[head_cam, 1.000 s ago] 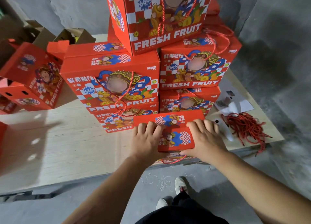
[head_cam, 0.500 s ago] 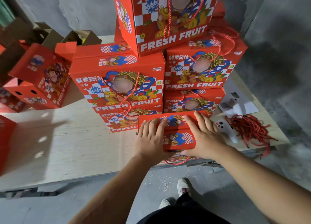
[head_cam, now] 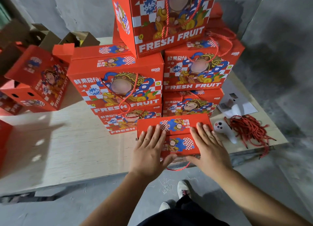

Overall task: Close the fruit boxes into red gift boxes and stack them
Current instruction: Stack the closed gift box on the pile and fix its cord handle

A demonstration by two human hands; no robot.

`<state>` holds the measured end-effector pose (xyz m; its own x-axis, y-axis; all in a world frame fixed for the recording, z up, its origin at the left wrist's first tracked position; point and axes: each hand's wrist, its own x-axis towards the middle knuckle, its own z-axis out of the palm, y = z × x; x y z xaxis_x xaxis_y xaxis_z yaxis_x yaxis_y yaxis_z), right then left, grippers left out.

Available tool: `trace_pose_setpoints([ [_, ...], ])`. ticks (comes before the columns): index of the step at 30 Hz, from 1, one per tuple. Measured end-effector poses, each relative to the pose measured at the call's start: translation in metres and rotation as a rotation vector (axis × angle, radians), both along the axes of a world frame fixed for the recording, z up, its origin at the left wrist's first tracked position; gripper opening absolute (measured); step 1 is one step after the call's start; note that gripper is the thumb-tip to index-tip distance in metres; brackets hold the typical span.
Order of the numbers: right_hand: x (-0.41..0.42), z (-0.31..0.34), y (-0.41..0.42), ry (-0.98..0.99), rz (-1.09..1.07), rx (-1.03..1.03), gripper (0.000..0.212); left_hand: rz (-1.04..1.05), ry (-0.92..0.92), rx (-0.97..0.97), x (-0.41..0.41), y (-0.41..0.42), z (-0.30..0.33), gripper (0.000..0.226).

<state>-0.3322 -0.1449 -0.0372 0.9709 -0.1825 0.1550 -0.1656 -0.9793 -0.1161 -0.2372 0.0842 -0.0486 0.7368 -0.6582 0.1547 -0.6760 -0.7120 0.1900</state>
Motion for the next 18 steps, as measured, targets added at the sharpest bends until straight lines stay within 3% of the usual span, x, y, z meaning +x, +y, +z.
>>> trace_pose_setpoints([
  [3,0.018,0.009,-0.003,0.162,-0.008,0.054,0.114,-0.024,0.068,0.133,0.017,-0.003,0.005,0.101],
  [6,0.025,0.01,-0.003,0.225,-0.013,0.047,0.115,-0.013,0.08,0.128,0.025,-0.004,0.009,0.099],
  [12,-0.008,-0.008,0.006,-0.03,-0.012,0.016,0.109,0.031,-0.014,-0.129,-0.003,0.001,0.0,0.088],
  [18,-0.022,-0.018,0.009,-0.148,0.003,0.032,0.094,0.101,-0.052,-0.288,-0.013,0.001,-0.002,0.059],
])
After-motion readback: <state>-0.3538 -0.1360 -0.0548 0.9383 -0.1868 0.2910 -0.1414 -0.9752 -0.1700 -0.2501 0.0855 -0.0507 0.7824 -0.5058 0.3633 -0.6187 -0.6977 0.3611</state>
